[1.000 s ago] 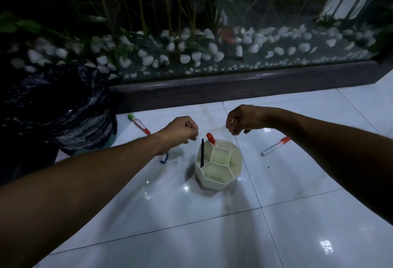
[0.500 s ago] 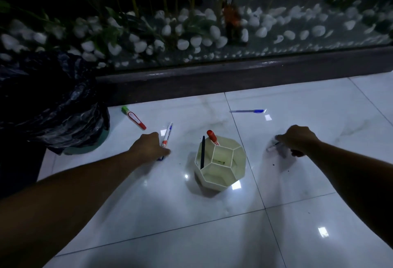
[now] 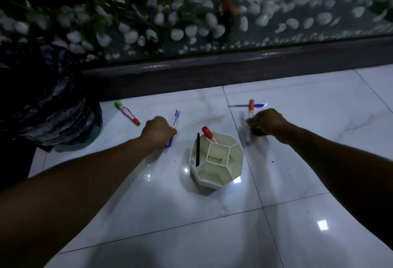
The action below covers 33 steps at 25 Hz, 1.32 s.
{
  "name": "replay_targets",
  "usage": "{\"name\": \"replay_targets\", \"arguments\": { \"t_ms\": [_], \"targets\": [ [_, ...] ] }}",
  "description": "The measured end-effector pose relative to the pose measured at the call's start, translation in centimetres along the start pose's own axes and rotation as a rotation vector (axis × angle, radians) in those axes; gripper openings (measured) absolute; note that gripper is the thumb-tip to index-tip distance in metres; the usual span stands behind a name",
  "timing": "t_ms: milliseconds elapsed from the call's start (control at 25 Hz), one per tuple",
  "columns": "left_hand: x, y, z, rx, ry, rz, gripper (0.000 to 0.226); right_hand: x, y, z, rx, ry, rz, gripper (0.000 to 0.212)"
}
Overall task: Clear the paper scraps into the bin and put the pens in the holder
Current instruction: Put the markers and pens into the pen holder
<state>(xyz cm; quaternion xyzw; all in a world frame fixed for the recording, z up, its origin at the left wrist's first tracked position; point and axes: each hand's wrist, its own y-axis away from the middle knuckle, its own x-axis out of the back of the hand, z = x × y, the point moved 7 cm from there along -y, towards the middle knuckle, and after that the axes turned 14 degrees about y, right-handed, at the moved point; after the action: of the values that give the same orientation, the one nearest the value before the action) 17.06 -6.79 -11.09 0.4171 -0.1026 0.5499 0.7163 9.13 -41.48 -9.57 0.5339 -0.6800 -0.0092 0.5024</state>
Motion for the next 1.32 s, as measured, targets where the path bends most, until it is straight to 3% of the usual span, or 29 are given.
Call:
{"name": "replay_targets", "arguments": {
  "t_ms": [160,400,560,800,1120,1320],
  "targets": [
    [1.8,1.6,3.8,-0.049,0.124,-0.003,0.023,-0.8,3.7,-7.1,0.366,-0.003,-0.108,0.011],
    [6.7,6.3,8.2,-0.251,0.113,0.035,0.018,0.8,8.7,-11.9,0.560,0.079,-0.158,0.020],
    [9.3,9.3,9.3,-0.278,0.057,-0.010,0.015,0.5,10.9,-12.2,0.612,0.190,-0.183,0.016],
    [9.2,10.6,8.6,-0.304,-0.018,-0.221,0.019,-1.7,11.7,-11.1,0.616,0.430,-0.169,0.020],
    [4.5,13.1,9.2,-0.354,-0.151,-0.509,0.016,-1.3,11.5,-12.0,0.657,0.589,-0.154,0.019],
    [0.6,14.4,9.2,-0.401,-0.281,-0.562,0.016,-0.7,10.9,-11.3,0.635,0.619,-0.140,0.018]
  ]
}}
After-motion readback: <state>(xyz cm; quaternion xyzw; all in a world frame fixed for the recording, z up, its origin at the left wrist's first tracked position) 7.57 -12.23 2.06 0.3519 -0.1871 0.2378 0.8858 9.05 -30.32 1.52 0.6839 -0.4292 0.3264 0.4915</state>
